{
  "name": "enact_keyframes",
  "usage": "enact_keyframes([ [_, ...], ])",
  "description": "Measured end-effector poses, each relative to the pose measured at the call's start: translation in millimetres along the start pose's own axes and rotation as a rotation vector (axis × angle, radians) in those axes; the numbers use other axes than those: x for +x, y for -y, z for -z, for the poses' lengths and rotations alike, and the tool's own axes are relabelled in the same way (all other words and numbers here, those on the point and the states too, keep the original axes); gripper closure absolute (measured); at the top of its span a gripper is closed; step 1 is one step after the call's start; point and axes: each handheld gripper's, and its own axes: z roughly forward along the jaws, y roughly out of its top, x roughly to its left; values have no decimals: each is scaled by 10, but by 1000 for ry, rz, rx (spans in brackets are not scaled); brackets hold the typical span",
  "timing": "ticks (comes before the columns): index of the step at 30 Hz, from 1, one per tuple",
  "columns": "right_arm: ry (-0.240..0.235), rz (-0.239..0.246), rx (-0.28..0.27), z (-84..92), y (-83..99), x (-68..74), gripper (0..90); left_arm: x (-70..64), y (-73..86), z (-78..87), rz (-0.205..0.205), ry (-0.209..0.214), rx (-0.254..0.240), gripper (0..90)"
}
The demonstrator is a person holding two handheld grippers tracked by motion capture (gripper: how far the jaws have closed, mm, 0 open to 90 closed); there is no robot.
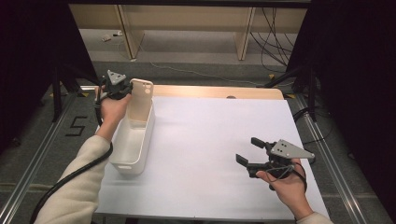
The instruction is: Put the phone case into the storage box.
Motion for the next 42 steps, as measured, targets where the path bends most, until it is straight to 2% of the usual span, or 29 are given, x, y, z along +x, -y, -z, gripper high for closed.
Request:
enact_keyframes([
  [42,-21,-5,2,-9,8,-1,164,16,62,-115,5,-17,34,862],
])
